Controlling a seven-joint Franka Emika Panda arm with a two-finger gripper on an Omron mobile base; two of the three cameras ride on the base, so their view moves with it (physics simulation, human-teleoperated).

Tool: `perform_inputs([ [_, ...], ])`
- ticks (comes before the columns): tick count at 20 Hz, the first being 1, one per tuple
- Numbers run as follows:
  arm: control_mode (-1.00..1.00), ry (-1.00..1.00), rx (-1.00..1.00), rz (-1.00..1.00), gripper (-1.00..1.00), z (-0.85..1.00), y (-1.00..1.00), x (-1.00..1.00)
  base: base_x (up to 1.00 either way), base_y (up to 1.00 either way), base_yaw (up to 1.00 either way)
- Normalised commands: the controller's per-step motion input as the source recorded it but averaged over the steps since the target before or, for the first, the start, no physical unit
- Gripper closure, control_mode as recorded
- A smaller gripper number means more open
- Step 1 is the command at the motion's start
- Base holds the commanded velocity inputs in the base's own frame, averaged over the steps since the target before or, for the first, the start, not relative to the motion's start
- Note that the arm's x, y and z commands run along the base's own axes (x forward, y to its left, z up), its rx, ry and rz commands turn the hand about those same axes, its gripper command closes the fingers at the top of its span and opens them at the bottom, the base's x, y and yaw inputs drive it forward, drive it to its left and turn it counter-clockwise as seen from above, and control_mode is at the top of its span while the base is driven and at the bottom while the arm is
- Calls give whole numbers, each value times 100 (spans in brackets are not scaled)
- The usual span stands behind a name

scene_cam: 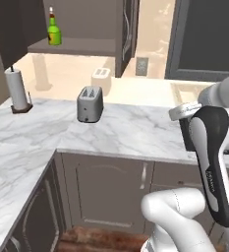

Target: Pick up the bar soap and spray from the sink, and place them back in the cabinet, and close the cabinet doors.

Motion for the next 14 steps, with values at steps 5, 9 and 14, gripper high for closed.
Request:
perform_inputs([
  [5, 100, 0, 0, 0, -100, 0, 0, 0, -22, -39, -37],
  [9, 100, 0, 0, 0, -100, 0, 0, 0, -5, -62, -29],
  [14, 100, 0, 0, 0, -100, 0, 0, 0, 0, -69, -28],
])
